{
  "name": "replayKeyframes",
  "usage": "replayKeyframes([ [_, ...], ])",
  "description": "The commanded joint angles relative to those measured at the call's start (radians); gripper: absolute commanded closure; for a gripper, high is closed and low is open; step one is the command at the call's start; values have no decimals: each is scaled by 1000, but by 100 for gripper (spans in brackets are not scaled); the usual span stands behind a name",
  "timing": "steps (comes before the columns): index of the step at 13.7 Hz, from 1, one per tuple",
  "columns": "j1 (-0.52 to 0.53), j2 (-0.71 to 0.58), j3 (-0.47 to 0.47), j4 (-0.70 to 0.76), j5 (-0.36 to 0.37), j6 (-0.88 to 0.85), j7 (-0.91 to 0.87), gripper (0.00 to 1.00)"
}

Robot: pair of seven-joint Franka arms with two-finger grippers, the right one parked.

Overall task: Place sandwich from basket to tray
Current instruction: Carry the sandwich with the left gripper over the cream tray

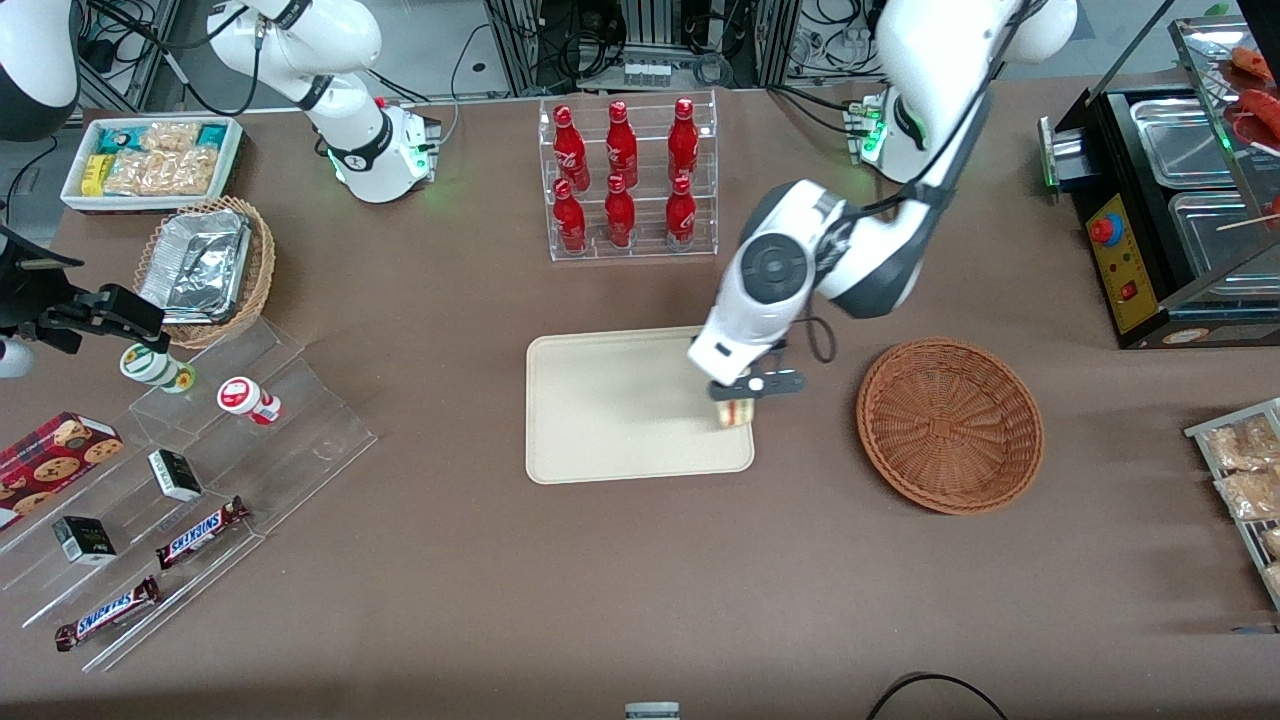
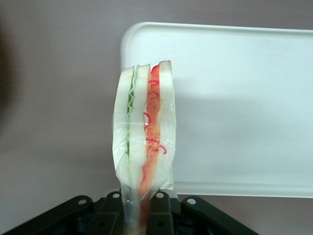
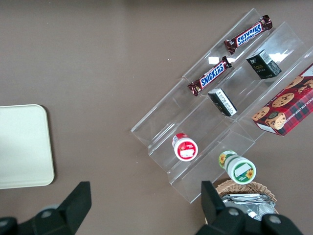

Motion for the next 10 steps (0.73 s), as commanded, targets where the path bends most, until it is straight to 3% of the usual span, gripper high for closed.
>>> replayKeyframes([
  [1,-56,105,16,140,-2,-25,-49,100],
  [10,-170,283,25,339,24,-37,-143,100],
])
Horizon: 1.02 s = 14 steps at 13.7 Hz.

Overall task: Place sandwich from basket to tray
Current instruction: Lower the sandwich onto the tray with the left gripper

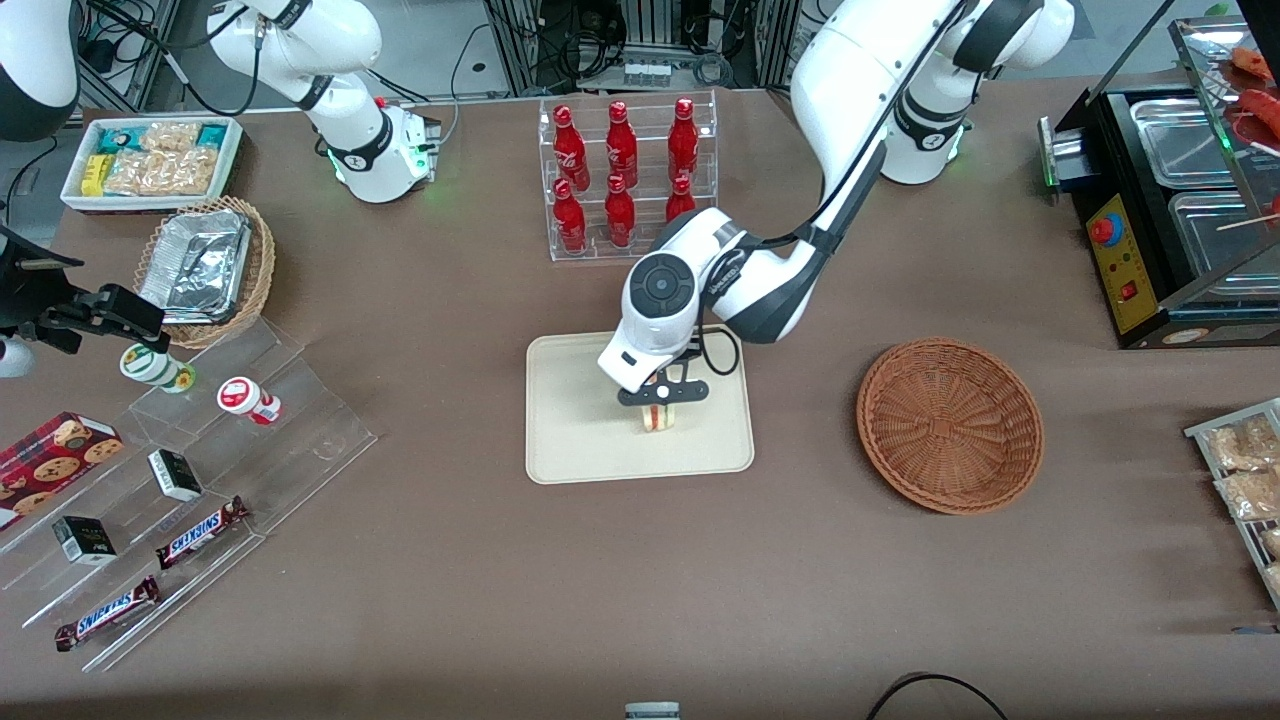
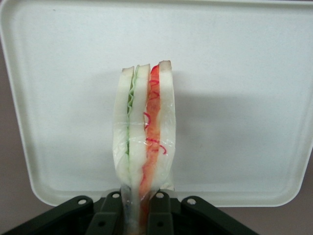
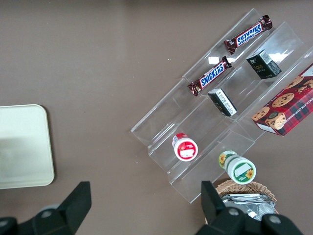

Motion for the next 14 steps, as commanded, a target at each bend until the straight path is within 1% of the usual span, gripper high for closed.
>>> replayKeyframes([
  [1,-38,69,19,102,55,-47,-62,100],
  [2,-41,90,17,126,79,-62,-80,100],
  [3,-48,103,17,146,86,-76,-82,100],
  [14,-47,133,20,154,86,-65,-116,100],
])
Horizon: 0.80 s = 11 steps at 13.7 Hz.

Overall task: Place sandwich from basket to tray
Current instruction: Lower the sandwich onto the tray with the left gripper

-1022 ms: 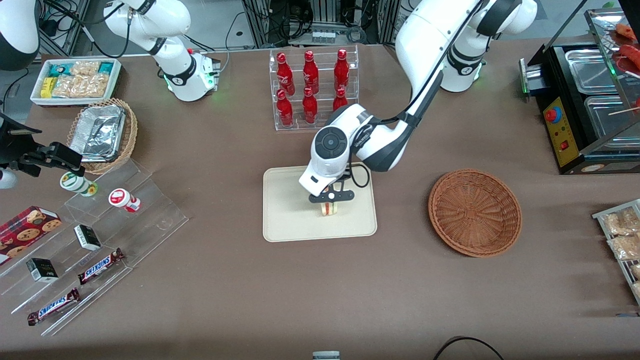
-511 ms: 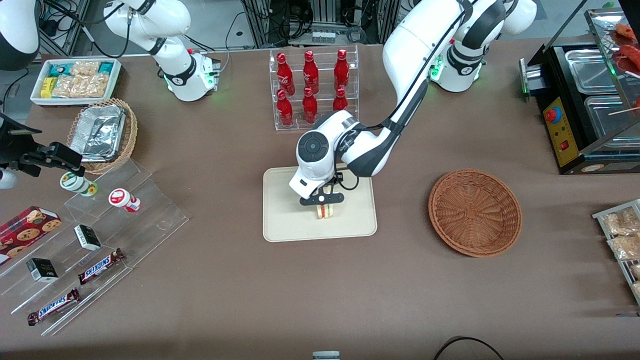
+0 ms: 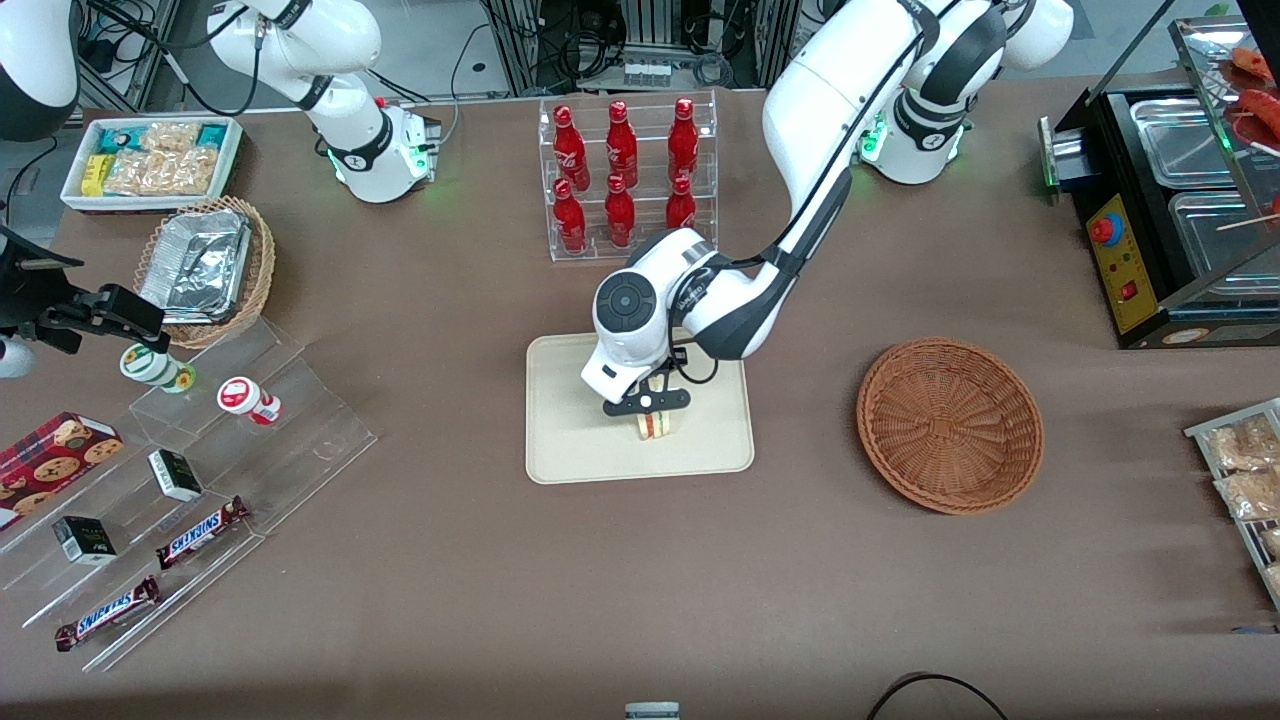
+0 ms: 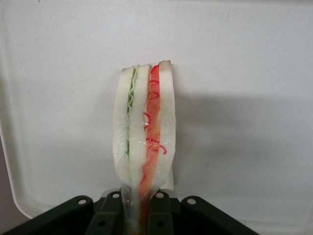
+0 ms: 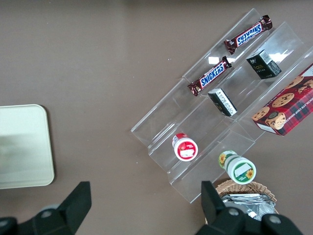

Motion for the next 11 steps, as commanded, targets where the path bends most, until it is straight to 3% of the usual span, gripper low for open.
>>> replayKeyframes([
  [1,-17,20,13,41,15,-17,-29,70],
  [2,-17,20,13,40,15,-17,-29,24],
  [3,-17,20,13,40,15,-17,-26,0],
  [11,-8,-46,15,41,16,-51,-14,0],
])
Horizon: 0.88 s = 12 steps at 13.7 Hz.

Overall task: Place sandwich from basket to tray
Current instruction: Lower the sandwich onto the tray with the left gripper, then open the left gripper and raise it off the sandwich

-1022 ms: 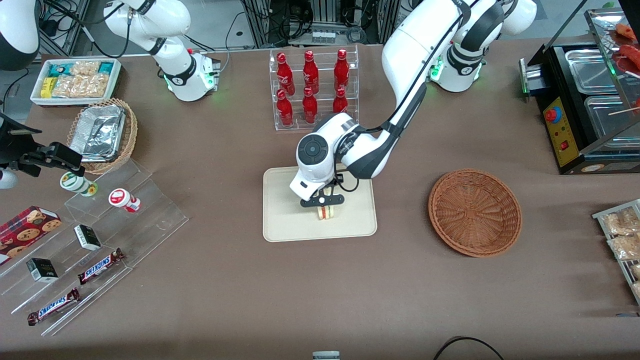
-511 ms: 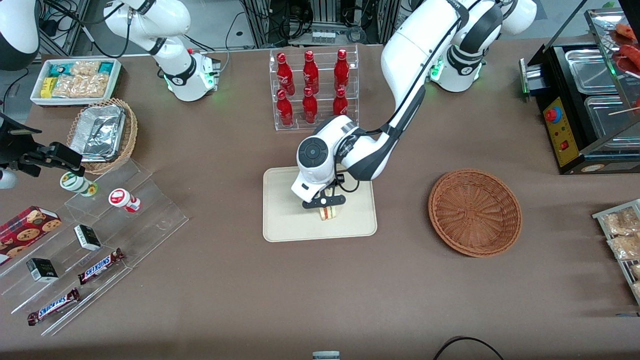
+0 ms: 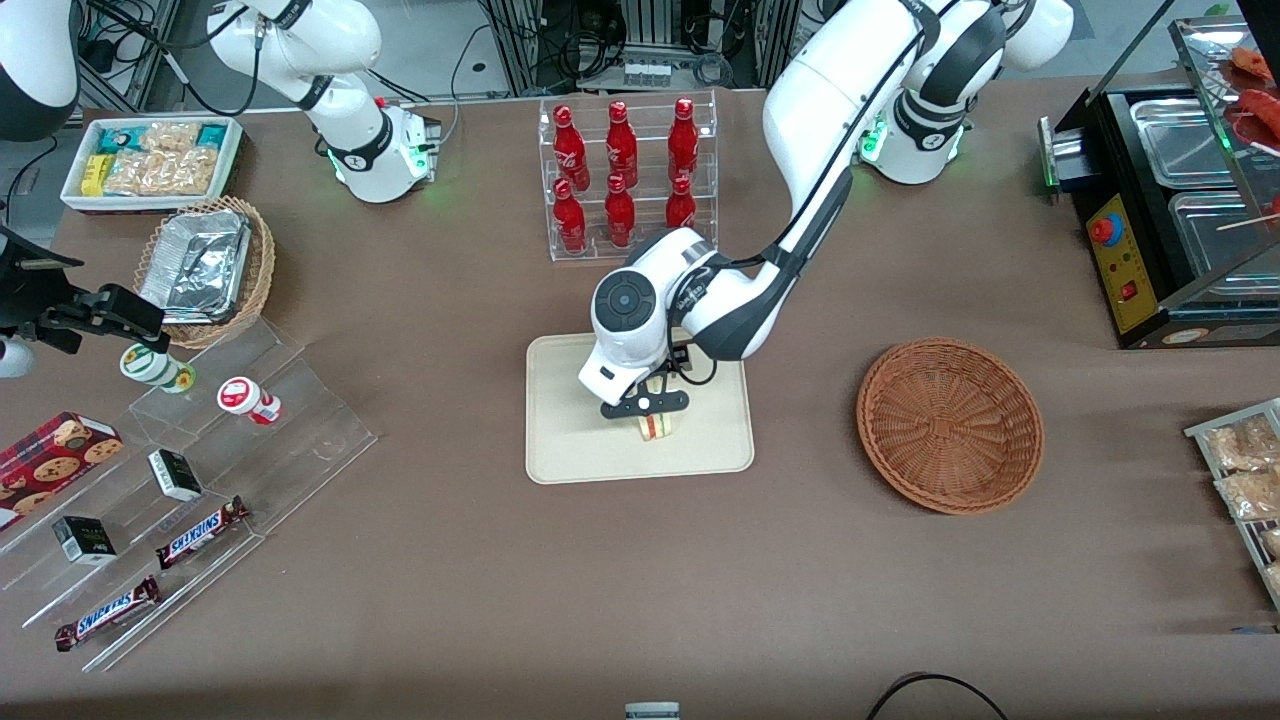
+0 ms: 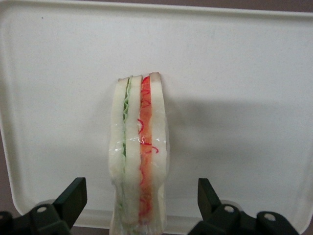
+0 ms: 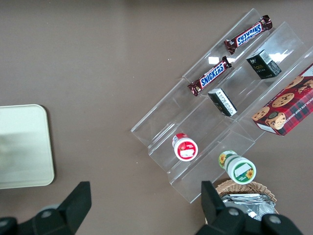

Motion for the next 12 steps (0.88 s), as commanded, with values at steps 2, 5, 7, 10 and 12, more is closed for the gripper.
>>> replayKeyframes([
  [2,-6,-77,12,9,13,-90,-9,0],
  [5,-6,-160,10,9,6,-168,-8,0],
  [7,7,-214,12,7,3,-216,41,0],
  [10,49,-281,12,-5,2,-299,133,0],
  [12,96,-313,12,-4,9,-364,223,0],
])
